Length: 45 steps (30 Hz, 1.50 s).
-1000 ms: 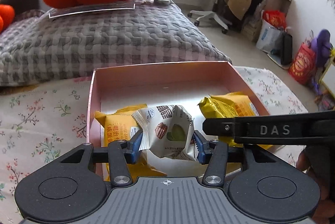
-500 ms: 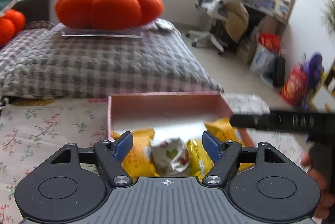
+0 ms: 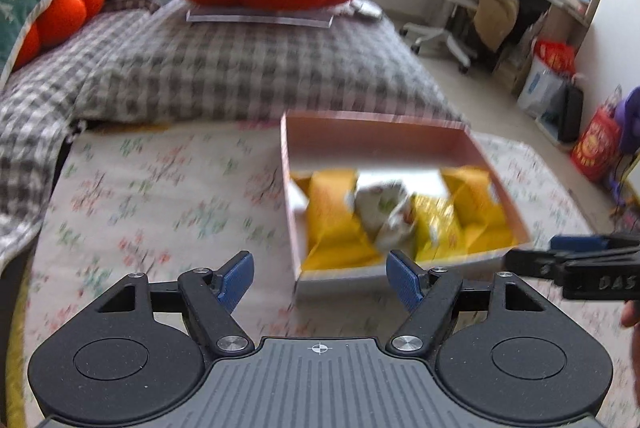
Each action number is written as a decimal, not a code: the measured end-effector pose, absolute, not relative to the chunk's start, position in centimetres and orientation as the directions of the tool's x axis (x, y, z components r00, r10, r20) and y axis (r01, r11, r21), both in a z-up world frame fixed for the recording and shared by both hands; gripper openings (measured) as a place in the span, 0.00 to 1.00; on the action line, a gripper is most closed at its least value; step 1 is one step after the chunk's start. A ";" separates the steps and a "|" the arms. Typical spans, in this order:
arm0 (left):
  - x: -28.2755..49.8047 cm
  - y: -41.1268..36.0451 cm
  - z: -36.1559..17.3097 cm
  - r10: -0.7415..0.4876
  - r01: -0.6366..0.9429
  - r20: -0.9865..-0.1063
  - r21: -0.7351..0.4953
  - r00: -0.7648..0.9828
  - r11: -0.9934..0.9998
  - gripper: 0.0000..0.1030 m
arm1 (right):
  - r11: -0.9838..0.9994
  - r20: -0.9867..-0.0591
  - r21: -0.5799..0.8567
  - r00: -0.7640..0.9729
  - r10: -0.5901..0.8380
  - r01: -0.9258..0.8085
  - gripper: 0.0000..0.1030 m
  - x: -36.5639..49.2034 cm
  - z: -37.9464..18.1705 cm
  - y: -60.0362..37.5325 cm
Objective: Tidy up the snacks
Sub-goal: 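Place the yellow cake and white packet into the box, opening both grippers, then grasp the pink wrapped bar with the right gripper while the left grasps another almond packet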
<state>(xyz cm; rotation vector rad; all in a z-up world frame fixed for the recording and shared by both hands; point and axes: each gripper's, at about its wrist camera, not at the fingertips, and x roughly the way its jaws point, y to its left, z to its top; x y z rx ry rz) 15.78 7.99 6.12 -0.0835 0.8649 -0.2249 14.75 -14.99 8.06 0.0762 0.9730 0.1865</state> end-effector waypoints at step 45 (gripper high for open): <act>8.4 14.1 -0.3 -0.115 0.301 -0.875 0.036 0.470 0.953 0.58 | 0.934 -0.872 0.253 0.360 0.333 -0.253 0.72 8.3 6.9 -7.8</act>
